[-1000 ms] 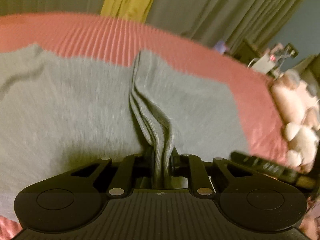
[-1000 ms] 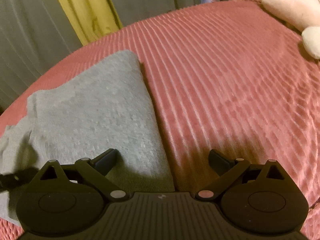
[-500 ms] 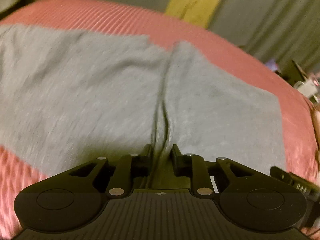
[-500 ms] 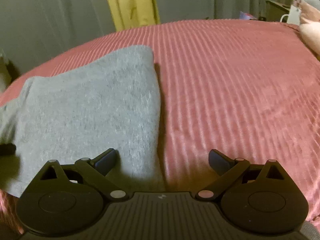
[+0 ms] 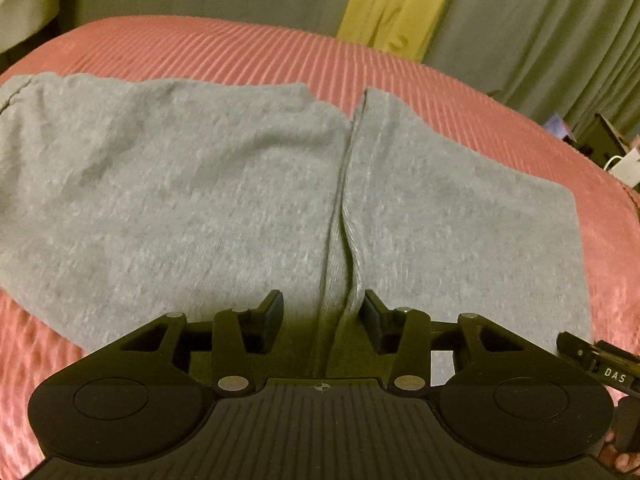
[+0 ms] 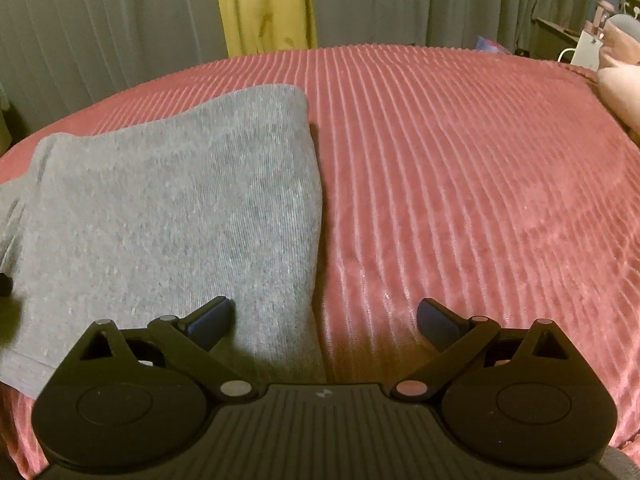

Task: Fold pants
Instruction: 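Grasp the elastic waistband with the left tool and lift it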

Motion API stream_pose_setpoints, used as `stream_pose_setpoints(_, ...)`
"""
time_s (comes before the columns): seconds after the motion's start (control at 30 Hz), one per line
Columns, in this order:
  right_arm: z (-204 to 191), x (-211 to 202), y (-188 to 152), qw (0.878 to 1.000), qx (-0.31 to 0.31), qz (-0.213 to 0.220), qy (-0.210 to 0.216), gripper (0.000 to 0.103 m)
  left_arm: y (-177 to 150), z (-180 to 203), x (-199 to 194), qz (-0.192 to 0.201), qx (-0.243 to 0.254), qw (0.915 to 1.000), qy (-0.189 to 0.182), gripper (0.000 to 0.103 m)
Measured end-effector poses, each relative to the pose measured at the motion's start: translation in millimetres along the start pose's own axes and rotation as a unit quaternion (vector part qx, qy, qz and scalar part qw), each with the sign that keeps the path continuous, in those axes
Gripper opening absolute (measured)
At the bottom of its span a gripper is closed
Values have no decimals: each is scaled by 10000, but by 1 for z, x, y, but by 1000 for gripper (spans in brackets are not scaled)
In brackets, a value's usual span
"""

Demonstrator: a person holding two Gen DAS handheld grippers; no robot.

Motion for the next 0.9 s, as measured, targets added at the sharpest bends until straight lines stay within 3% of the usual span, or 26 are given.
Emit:
stream_pose_setpoints(0.3, 2, 10, 0, 9998, 168, -119, 72, 99, 3, -16, -8, 133, -341, 9992, 180, 68)
stream_pose_setpoints(0.5, 2, 12, -1, 9997, 187, -120, 70, 99, 27, -61, -64, 974, -1131, 9888, 49, 83)
stream_pose_setpoints(0.67, 4, 16, 0, 9995, 253, -167, 126, 99, 36, -150, -128, 2014, -1620, 9649, 451, 91)
stream_pose_setpoints(0.73, 4, 18, 0, 9994, 258, -169, 131, 99, 30, -194, -136, 2111, -2051, 9544, 501, 91)
stream_pose_setpoints(0.9, 0, 20, 0, 9998, 162, -115, 35, 99, 4, -271, -115, 2083, -3376, 9178, -188, 90)
Point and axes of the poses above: each gripper's, at about its wrist camera, not at the fingertips, and x roughly the way its jaws point, z to its right, y to its top, the point moved 7 cm from there along x, roughly the way its jaws point, and after that the axes turned 7 degrees about -y, right-handed, at the moved point
